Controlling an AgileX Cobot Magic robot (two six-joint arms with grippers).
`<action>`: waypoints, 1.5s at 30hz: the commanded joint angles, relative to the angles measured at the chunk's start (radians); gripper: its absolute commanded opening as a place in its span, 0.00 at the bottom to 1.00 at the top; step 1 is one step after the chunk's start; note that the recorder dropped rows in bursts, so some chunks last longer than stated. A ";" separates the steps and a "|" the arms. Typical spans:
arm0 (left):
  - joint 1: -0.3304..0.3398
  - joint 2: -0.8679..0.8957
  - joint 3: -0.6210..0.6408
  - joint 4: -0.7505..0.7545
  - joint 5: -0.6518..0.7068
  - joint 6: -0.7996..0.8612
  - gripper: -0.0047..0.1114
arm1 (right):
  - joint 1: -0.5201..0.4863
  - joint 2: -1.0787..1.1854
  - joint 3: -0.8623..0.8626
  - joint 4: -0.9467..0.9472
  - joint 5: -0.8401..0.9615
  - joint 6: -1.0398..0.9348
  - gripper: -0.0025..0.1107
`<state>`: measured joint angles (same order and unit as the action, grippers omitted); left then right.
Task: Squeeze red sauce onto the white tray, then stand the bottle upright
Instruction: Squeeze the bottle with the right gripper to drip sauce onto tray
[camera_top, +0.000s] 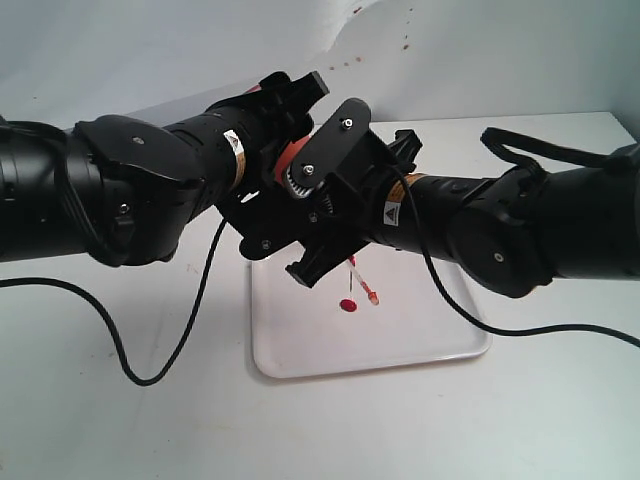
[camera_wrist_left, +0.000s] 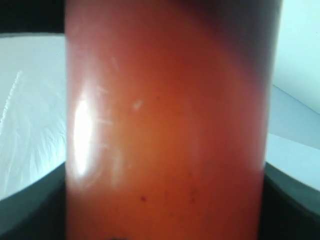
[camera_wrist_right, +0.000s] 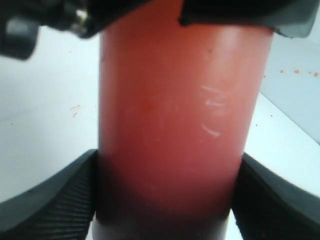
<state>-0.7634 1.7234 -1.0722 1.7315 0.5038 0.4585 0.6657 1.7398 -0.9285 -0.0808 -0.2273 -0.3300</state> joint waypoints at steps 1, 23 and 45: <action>-0.009 -0.023 -0.016 0.013 -0.010 -0.039 0.04 | 0.002 0.013 -0.005 -0.017 0.011 -0.010 0.18; -0.009 -0.023 -0.016 0.013 -0.010 -0.039 0.04 | 0.002 0.013 -0.005 -0.017 -0.015 -0.010 0.82; -0.009 -0.023 -0.016 0.013 -0.010 -0.039 0.04 | 0.002 0.013 -0.005 -0.005 -0.012 -0.002 0.52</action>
<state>-0.7634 1.7234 -1.0722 1.7315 0.5047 0.4585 0.6657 1.7435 -0.9285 -0.0824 -0.2486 -0.3340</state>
